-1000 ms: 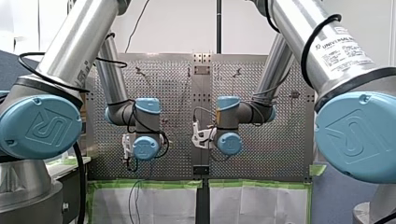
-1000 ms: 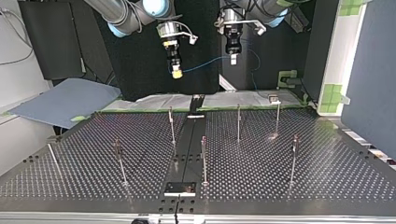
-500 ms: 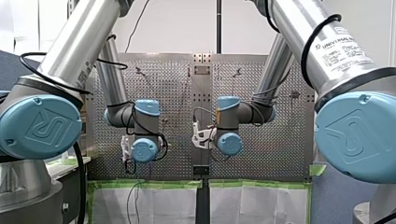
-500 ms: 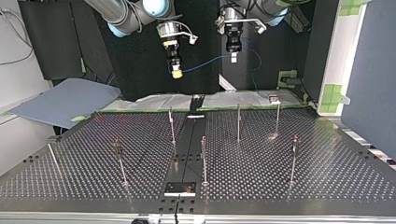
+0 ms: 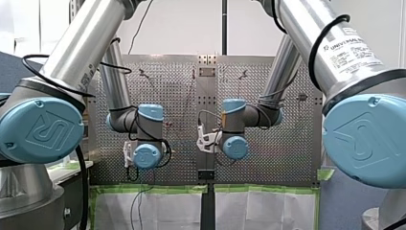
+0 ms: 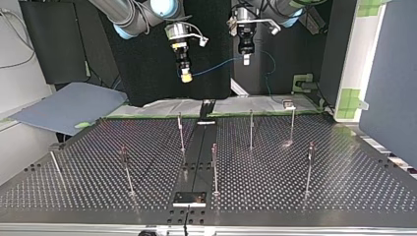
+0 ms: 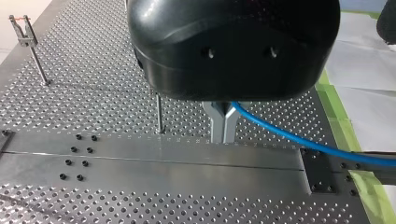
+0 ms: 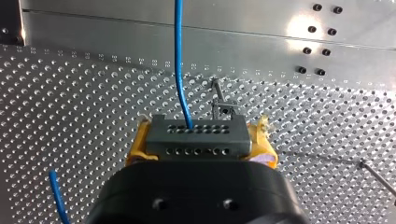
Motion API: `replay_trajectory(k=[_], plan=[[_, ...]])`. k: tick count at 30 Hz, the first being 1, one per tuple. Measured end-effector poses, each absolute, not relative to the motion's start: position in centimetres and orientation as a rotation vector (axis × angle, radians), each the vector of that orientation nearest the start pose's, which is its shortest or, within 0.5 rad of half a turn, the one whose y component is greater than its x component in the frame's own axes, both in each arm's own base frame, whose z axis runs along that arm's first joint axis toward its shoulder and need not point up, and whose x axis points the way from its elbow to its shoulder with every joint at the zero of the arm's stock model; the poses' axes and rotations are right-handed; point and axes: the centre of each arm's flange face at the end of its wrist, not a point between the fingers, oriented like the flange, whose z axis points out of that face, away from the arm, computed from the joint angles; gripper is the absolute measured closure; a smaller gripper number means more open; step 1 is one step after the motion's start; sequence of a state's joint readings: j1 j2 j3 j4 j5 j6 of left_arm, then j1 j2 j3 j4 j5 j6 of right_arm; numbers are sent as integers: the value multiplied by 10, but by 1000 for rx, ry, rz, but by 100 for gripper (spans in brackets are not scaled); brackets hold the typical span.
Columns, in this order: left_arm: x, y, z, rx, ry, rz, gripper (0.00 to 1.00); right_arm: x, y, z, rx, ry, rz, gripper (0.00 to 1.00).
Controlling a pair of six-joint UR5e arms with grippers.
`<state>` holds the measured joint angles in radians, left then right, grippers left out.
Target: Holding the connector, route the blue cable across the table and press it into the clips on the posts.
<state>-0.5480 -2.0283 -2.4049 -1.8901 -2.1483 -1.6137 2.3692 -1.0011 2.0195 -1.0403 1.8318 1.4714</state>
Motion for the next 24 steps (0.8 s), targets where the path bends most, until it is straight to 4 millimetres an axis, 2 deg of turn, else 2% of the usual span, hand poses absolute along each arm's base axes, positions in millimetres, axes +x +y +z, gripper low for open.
replay_trajectory(k=[8, 16, 24], plan=[[279, -263, 64, -41, 1604, 7, 100, 461, -294, 85, 1608, -796, 1528, 100], [279, -263, 64, -41, 1604, 7, 100, 473, -303, 62, 1683, -777, 1453, 100], [279, -263, 64, -41, 1604, 7, 100, 467, -297, 29, 1791, -797, 1359, 100]])
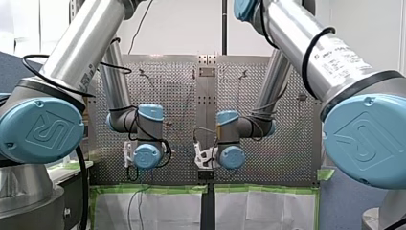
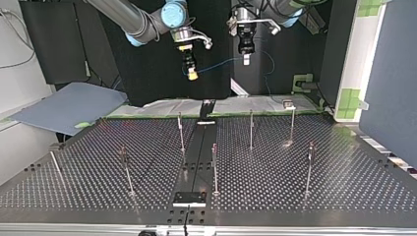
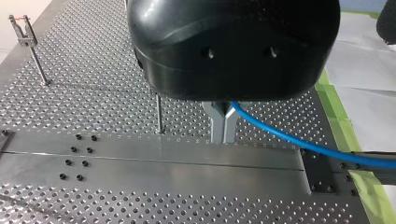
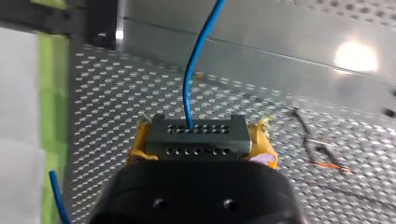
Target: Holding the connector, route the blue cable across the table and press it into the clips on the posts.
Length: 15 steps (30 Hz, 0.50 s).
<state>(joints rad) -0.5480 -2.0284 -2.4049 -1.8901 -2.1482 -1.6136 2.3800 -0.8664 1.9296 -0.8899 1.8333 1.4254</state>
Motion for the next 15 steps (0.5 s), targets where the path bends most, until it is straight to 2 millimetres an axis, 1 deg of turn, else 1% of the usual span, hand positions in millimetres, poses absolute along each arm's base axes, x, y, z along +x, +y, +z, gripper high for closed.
replay_trajectory(k=[4, 8, 11, 15], plan=[[279, -263, 64, -41, 1604, 7, 100, 464, -294, 23, 1830, -804, 1323, 100], [277, -264, 65, -33, 1605, 9, 100, 463, -292, 23, 1850, -805, 1308, 100], [274, -268, 71, -8, 1605, 11, 100, 470, -293, 32, 1846, -801, 1333, 100], [273, -268, 80, -1, 1604, 11, 100, 483, -294, 51, 1833, -805, 1385, 100]])
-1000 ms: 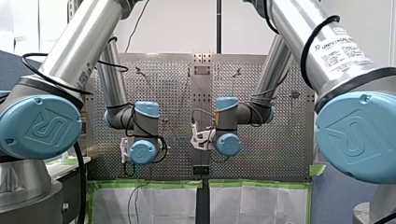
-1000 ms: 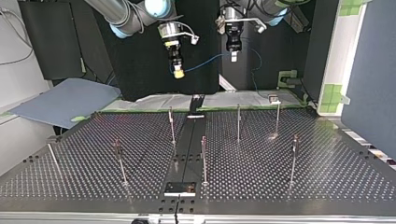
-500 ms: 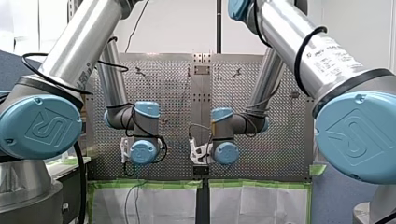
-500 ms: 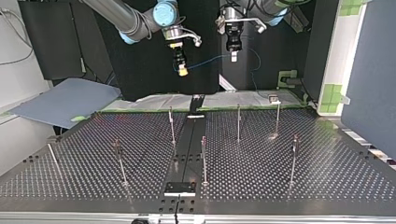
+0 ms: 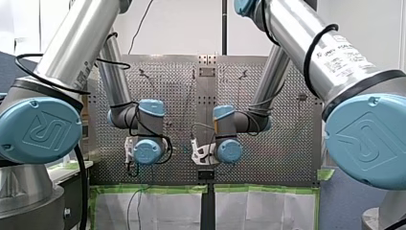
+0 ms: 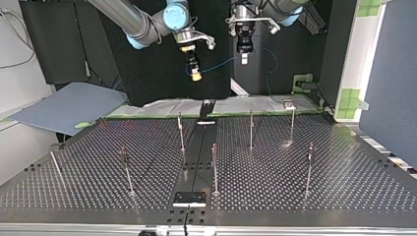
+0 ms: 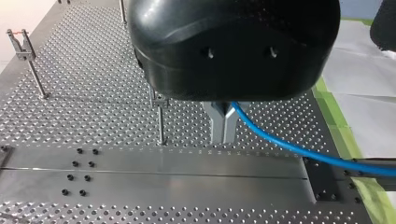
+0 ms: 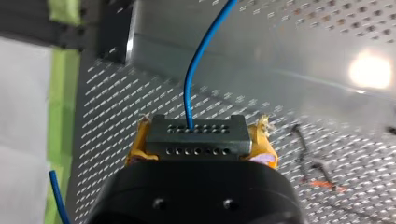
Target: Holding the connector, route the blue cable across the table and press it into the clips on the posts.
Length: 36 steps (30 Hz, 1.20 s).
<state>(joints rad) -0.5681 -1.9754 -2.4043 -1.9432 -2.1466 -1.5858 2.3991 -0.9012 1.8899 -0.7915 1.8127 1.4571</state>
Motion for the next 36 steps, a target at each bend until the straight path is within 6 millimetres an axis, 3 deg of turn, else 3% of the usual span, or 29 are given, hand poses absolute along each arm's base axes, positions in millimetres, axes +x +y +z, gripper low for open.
replay_trajectory(k=[5, 15, 30, 36], plan=[[274, -265, 93, -25, 1603, 23, 100, 497, -297, 79, 1816, -808, 1475, 100], [279, -252, 121, -62, 1597, 105, 100, 527, -308, 154, 1781, -758, 1646, 100], [313, -252, 195, -270, 1489, 125, 100, 558, -316, 281, 1610, -690, 1869, 100], [325, -247, 223, -338, 1449, 146, 100, 567, -321, 301, 1597, -674, 1903, 100]])
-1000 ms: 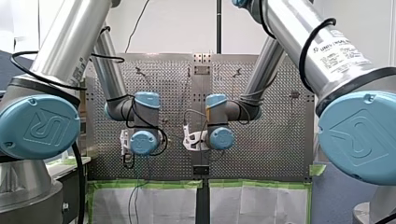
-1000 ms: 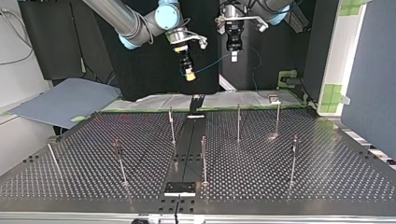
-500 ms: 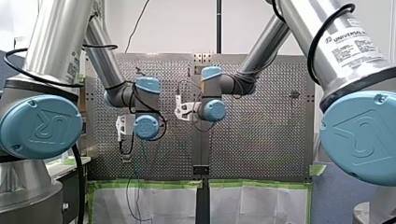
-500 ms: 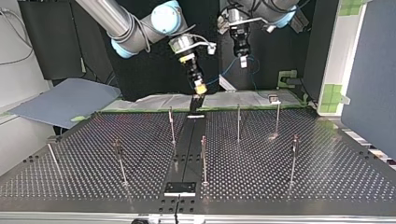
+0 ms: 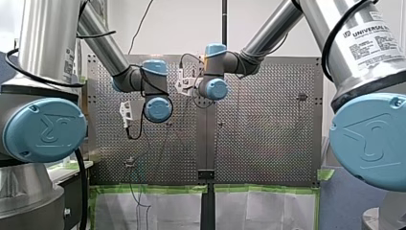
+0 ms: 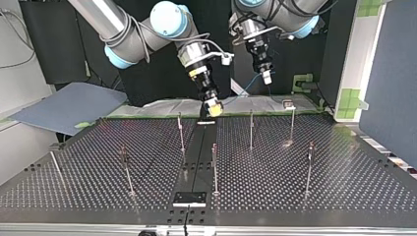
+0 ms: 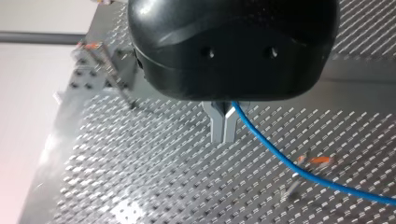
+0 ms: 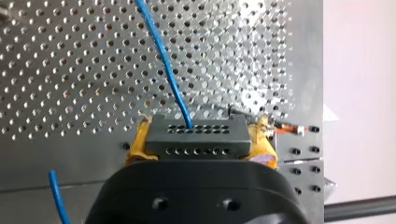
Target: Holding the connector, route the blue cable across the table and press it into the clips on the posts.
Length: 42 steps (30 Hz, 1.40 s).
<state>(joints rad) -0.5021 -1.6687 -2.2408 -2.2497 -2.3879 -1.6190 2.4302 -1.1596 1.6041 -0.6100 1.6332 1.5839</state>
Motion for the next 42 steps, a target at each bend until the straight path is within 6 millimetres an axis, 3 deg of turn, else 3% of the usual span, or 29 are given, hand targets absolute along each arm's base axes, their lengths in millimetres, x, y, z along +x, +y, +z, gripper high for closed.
replay_trajectory(k=[7, 13, 31, 36, 42], plan=[[340, -236, 261, -408, 1399, 176, 100, 578, -322, 292, 1642, -672, 1893, 100], [347, -220, 282, -412, 1385, 188, 100, 588, -319, 302, 1656, -663, 1908, 100], [352, -166, 338, -434, 1352, 251, 100, 610, -324, 352, 1692, -643, 1955, 100], [351, -154, 350, -431, 1346, 256, 100, 617, -327, 354, 1718, -648, 1949, 100], [368, -143, 356, -425, 1344, 262, 100, 632, -329, 347, 1763, -646, 1939, 100]])
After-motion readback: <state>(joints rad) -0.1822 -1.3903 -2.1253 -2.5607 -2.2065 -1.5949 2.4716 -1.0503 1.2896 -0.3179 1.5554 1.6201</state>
